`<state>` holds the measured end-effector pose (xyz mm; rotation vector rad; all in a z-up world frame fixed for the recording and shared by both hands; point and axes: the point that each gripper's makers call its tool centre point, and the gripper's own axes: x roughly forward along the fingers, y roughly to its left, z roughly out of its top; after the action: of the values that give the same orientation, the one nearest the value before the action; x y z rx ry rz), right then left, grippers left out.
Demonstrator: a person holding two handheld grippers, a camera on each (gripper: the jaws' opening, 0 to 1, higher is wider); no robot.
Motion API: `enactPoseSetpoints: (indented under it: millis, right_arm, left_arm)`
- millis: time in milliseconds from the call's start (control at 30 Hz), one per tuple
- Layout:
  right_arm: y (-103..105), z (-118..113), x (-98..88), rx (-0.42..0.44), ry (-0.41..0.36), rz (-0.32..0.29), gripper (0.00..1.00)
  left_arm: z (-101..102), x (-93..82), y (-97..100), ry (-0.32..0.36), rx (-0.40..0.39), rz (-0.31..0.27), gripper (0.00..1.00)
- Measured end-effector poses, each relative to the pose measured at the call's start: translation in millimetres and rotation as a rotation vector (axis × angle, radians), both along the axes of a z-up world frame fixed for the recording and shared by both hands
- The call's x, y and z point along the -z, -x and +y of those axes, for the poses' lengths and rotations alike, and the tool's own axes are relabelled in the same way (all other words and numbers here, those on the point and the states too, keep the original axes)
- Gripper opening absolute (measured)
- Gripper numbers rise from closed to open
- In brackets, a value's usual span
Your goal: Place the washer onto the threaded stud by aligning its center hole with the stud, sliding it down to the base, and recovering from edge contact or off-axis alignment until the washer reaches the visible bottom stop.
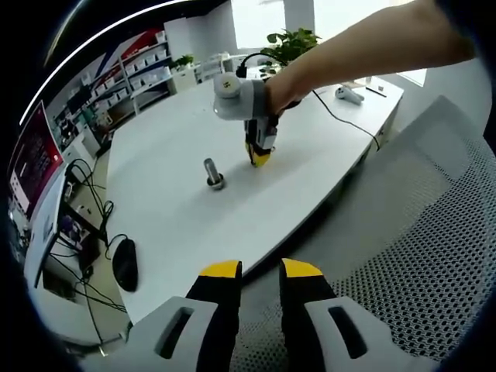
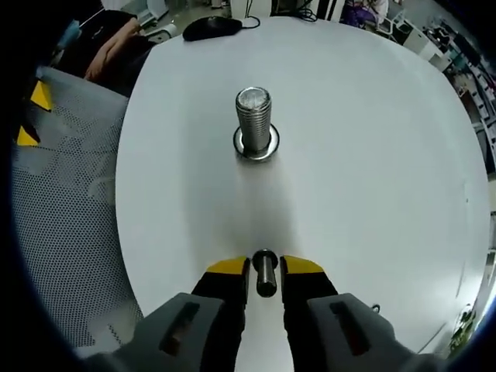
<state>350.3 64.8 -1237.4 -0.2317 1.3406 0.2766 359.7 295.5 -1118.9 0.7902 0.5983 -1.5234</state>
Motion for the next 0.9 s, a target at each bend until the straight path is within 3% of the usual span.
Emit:
enactPoseSetpoints:
  millis: [400, 600, 900]
  right_arm:
    - [25, -21, -21.3, 0.132, -0.021, -0.075, 0.22]
    - [41, -45, -18.1, 0.193, -0.005, -0.083, 0.22]
    - [56, -54, -12.3, 0.257, -0.011, -0.07, 0.22]
  left_arm:
    - [-1, -0.1, 0.3, 0.002, 0.006, 0.001, 0.17]
    - [-1, -0.1, 0.5, -0.001, 0.008, 0.004, 0.16]
    - [-1, 0.0, -0.5, -0.003, 0.01, 0.009, 0.16]
